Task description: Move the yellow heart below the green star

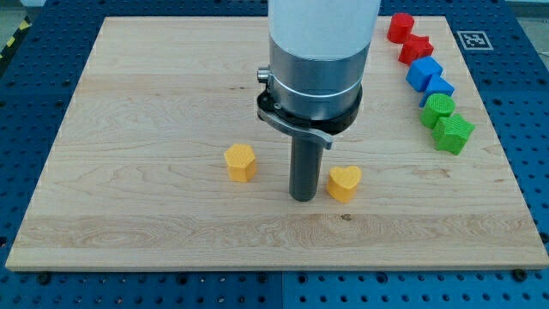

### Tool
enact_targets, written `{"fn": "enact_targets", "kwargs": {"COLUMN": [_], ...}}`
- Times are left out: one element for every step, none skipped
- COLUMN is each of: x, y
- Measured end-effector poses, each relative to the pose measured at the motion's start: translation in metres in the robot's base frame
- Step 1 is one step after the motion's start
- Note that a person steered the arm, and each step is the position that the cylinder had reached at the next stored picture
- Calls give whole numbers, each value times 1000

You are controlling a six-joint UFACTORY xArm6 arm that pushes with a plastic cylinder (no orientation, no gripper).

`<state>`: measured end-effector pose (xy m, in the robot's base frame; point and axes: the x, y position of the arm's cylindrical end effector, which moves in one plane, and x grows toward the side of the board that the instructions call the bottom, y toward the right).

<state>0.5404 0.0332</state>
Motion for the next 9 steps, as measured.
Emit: {"fn": "enact_targets", "kwargs": {"x": [-1,-2,-8,-19,-27,-40,-40,-40,-40], "y": [25,56,81,100,105,105,105,104,100]}}
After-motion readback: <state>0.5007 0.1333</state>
